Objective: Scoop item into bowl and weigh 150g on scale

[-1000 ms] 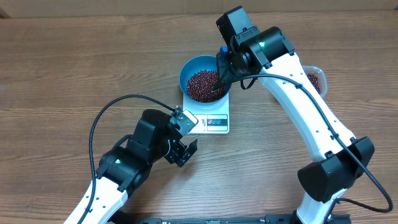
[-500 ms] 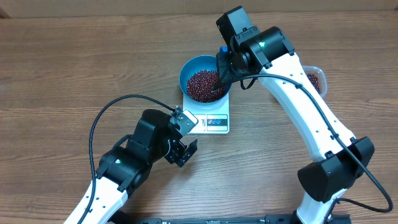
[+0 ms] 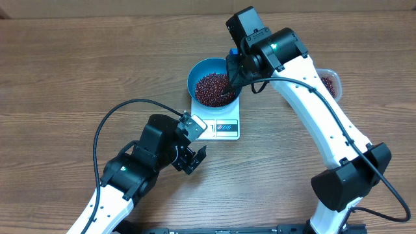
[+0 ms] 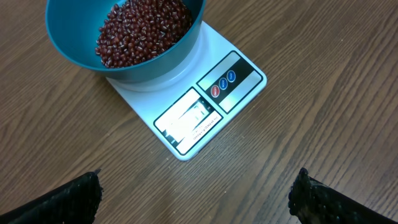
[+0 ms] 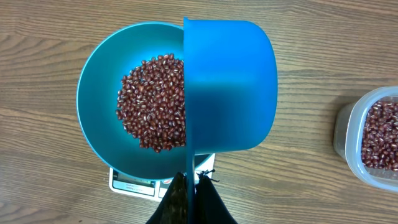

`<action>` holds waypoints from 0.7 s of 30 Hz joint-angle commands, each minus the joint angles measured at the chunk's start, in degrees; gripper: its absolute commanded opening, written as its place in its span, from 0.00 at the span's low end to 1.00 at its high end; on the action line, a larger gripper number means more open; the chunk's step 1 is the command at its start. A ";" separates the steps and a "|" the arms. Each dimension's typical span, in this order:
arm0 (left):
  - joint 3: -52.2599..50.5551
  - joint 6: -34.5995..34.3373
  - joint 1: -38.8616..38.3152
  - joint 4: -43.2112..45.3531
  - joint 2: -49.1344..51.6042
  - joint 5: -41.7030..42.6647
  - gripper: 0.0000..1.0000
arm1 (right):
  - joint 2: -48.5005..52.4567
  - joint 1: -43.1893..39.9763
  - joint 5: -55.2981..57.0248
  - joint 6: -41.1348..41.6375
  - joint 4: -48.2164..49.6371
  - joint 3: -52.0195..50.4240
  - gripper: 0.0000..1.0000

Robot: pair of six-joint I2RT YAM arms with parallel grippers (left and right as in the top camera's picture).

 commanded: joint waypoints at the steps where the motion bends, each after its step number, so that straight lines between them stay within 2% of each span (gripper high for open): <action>1: -0.24 0.22 0.37 0.17 0.20 1.03 1.00 | -2.38 0.31 0.02 -0.35 0.35 1.46 0.04; 12: -0.24 0.22 0.37 0.17 0.20 1.03 1.00 | -2.38 2.91 7.19 0.44 0.42 1.46 0.04; 21: -0.24 0.22 0.37 0.17 0.20 1.03 1.00 | -2.38 2.95 5.49 0.44 -0.09 1.42 0.04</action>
